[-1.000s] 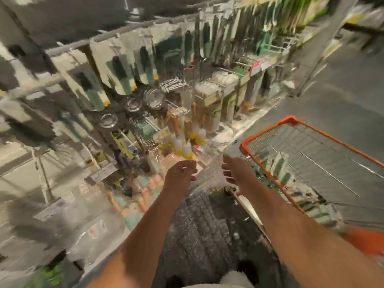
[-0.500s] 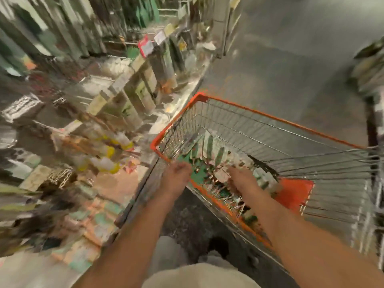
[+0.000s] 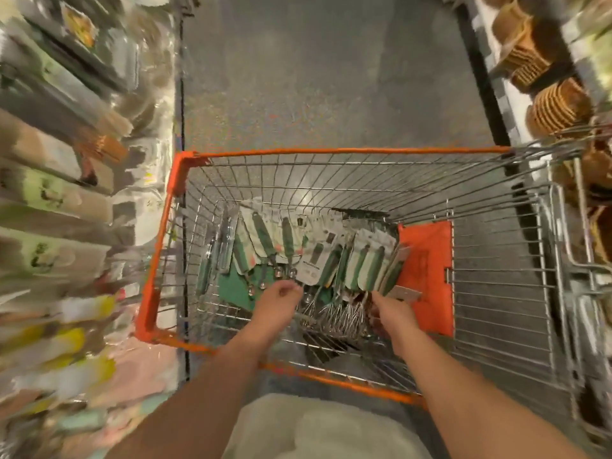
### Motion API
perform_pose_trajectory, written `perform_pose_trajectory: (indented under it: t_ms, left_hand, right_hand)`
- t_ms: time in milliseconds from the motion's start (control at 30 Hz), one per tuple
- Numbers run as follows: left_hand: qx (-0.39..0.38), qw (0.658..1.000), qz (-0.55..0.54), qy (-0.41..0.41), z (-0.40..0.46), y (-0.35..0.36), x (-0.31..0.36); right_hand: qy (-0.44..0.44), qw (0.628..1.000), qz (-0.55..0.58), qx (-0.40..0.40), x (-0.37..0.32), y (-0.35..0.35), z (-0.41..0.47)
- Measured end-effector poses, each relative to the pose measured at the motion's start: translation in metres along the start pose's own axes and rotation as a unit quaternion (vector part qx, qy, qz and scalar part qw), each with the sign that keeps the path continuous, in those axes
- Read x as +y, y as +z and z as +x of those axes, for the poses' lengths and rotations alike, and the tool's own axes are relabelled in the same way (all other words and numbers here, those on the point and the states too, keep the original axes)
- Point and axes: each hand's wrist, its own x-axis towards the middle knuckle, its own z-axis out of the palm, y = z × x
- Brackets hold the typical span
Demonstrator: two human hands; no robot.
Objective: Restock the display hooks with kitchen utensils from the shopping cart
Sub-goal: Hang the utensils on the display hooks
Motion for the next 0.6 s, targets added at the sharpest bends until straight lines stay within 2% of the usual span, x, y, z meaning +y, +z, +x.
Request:
perform_pose_trajectory:
  t_ms: [100,233,367,467,600]
  left_hand:
    - [-0.043,0.998,0.049,-0.008,0.025,0.016,0.003]
    - [-0.102,0.99,0.092,-0.036,0.048,0.045,0.002]
    - [-0.103,0.988,0.101,-0.053,0.069,0.074,0.0]
    - [-0.094,0.987,0.087,-0.1,0.088,0.097,-0.002]
    - [-0.086,0.983,0.06,-0.149,0.111,0.125,-0.013]
  right_hand:
    - [0.023,0.999,0.025,0.038,0.01,0.002,0.007]
    - [0.037,0.998,0.026,0.035,0.023,0.003,0.015]
    - [0.046,0.998,0.029,-0.014,0.018,0.007,0.042]
    - [0.065,0.996,-0.003,-0.058,0.012,0.009,0.072]
    - [0.105,0.986,0.02,-0.129,0.007,0.009,0.096]
